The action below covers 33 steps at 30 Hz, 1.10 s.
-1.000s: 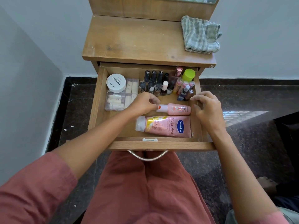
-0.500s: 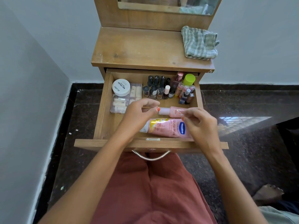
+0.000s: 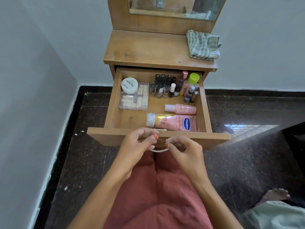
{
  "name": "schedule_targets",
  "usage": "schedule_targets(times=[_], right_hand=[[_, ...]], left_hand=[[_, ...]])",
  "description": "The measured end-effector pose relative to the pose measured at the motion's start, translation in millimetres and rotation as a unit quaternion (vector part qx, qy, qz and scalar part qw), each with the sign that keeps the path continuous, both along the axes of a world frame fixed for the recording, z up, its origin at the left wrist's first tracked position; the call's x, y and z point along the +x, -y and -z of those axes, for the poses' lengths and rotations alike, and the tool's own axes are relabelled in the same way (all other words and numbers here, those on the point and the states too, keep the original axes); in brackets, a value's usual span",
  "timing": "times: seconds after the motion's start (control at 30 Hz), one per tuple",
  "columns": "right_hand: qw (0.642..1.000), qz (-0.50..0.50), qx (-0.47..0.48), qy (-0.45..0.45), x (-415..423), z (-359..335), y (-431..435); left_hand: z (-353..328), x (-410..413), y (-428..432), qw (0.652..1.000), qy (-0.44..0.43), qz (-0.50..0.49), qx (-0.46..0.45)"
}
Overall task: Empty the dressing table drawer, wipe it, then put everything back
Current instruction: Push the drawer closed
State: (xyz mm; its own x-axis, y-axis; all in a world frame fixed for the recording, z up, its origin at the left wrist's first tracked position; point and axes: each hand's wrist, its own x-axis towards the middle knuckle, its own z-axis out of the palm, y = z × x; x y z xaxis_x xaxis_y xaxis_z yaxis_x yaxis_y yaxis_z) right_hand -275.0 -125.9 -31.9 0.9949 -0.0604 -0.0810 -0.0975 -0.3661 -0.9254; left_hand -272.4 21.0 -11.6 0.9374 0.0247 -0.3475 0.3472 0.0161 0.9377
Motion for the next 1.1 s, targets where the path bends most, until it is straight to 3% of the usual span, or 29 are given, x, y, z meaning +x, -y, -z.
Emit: schedule_targets(times=[0.17, 0.33, 0.5, 1.1], right_hand=[[0.987, 0.079, 0.042, -0.135, -12, 25, 2], [0.935, 0.158, 0.223, -0.225, -9, 34, -1], [0.906, 0.163, 0.307, -0.242, -3, 36, -6], [0.882, 0.193, 0.37, -0.221, -1, 48, -16]], left_hand=[[24, -20, -7, 0.995, -0.068, -0.067, 0.002], [50, -20, -11, 0.98, -0.15, -0.125, -0.039], [58, -11, -7, 0.976, -0.154, -0.126, -0.085], [71, -6, 8, 0.962, -0.115, -0.206, -0.137]])
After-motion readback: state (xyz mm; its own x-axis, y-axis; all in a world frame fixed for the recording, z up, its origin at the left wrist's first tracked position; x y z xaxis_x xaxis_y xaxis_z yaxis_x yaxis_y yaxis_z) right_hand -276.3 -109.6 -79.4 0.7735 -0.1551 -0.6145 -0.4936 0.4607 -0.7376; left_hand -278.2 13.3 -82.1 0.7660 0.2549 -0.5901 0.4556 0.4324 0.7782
